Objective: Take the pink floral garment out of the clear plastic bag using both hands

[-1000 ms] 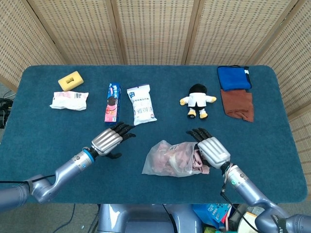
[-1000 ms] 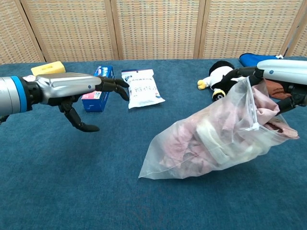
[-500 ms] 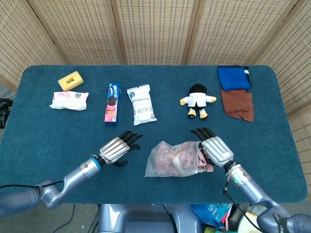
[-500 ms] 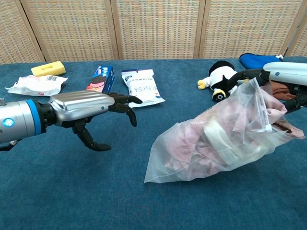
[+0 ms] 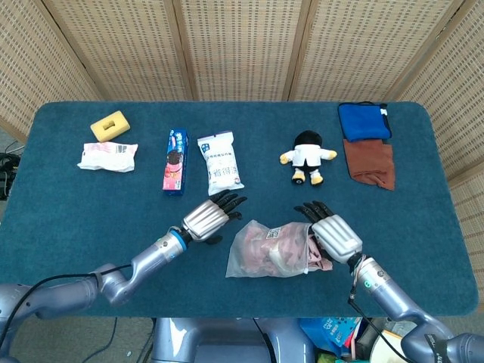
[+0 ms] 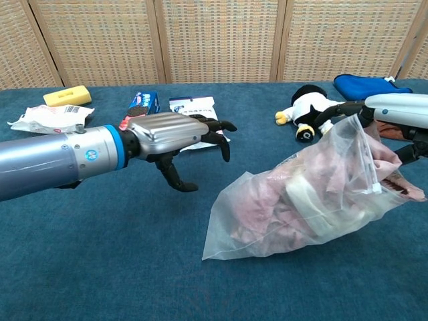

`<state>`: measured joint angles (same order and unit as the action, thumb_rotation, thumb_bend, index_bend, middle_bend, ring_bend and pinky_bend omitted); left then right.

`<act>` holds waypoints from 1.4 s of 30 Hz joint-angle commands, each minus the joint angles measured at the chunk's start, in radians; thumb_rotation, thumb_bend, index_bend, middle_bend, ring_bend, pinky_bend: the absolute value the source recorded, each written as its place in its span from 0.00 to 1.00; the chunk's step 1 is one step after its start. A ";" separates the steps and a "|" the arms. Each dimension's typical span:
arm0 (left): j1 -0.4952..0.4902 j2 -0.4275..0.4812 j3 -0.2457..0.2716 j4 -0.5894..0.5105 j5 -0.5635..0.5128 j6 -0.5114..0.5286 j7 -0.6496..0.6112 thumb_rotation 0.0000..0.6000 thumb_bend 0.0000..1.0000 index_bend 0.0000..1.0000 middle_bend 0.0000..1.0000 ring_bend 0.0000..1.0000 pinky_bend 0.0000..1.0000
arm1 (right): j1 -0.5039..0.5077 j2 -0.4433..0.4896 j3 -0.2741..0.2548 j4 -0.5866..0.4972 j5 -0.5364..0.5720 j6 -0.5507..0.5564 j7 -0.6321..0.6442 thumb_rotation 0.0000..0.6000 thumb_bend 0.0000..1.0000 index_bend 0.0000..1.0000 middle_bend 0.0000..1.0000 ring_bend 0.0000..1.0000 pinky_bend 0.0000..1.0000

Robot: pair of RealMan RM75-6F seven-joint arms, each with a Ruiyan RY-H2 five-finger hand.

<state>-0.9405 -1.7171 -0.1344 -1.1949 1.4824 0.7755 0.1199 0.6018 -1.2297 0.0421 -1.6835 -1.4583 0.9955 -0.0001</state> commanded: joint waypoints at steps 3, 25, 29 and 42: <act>-0.059 -0.071 -0.041 0.061 -0.064 -0.065 0.085 1.00 0.31 0.28 0.00 0.00 0.00 | 0.001 -0.001 -0.005 0.004 -0.016 0.001 -0.002 1.00 0.81 0.72 0.12 0.00 0.00; -0.181 -0.233 -0.113 0.239 -0.292 -0.204 0.222 1.00 0.38 0.34 0.00 0.00 0.00 | 0.007 0.002 -0.009 0.021 -0.049 -0.005 -0.003 1.00 0.81 0.72 0.12 0.00 0.00; -0.181 -0.235 -0.114 0.235 -0.293 -0.199 0.203 1.00 0.41 0.42 0.00 0.00 0.00 | 0.008 0.001 -0.010 0.021 -0.052 -0.005 -0.005 1.00 0.81 0.72 0.12 0.00 0.00; -0.174 -0.232 -0.097 0.233 -0.282 -0.170 0.159 1.00 0.41 0.61 0.00 0.00 0.00 | 0.011 0.001 -0.005 0.012 -0.050 -0.007 -0.013 1.00 0.81 0.72 0.13 0.00 0.00</act>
<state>-1.1142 -1.9489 -0.2315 -0.9625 1.2004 0.6052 0.2797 0.6127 -1.2290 0.0372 -1.6714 -1.5086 0.9885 -0.0134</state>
